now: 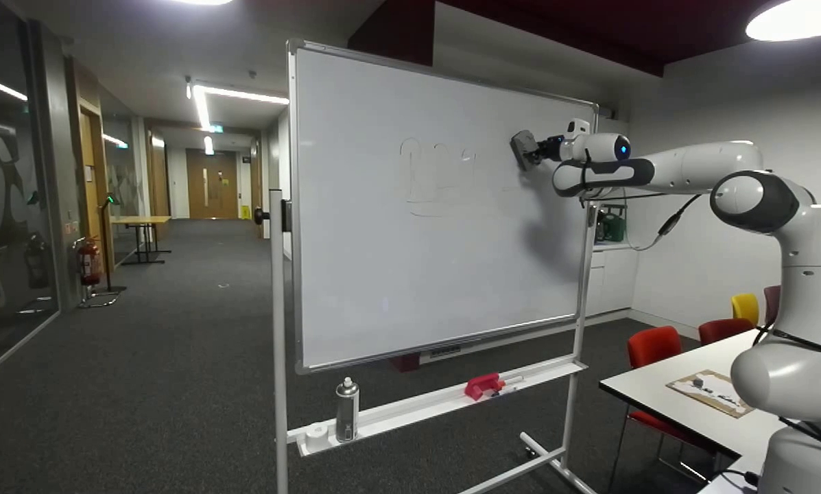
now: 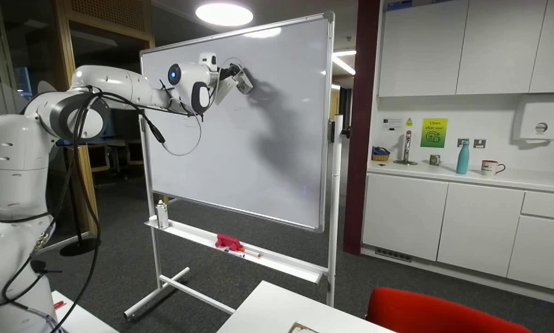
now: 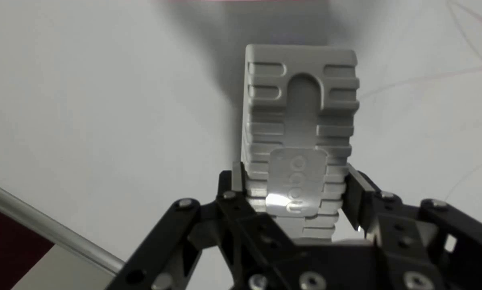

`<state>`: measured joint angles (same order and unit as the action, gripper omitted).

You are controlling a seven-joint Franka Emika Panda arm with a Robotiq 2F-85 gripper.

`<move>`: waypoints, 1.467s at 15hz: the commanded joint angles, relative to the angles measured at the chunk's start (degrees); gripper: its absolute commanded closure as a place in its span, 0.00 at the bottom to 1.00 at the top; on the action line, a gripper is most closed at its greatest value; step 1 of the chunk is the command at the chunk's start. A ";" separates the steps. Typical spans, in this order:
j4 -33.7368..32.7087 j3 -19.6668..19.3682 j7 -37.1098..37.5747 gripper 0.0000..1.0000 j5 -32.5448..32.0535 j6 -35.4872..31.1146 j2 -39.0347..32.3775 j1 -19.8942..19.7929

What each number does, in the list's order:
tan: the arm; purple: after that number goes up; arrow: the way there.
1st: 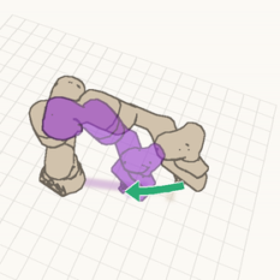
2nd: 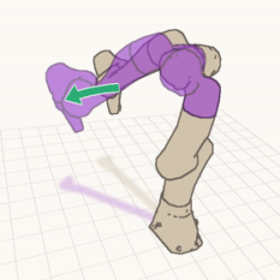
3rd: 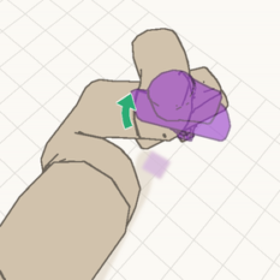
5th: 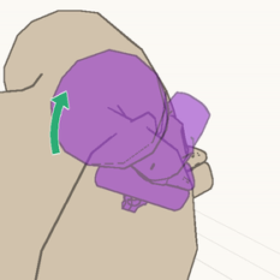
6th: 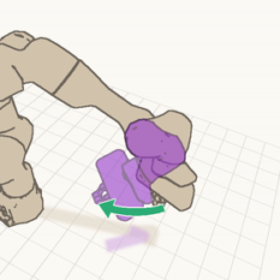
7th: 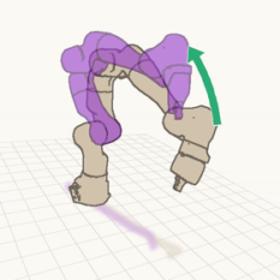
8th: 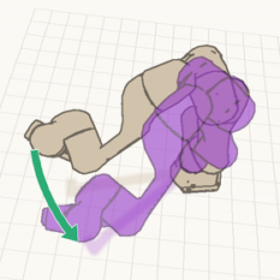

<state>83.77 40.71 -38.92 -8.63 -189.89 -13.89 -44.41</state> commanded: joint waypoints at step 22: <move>11.26 13.83 4.74 0.66 -4.54 -6.50 3.49 -5.14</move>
<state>92.60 58.46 -34.90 -15.86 -193.31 -15.49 -52.32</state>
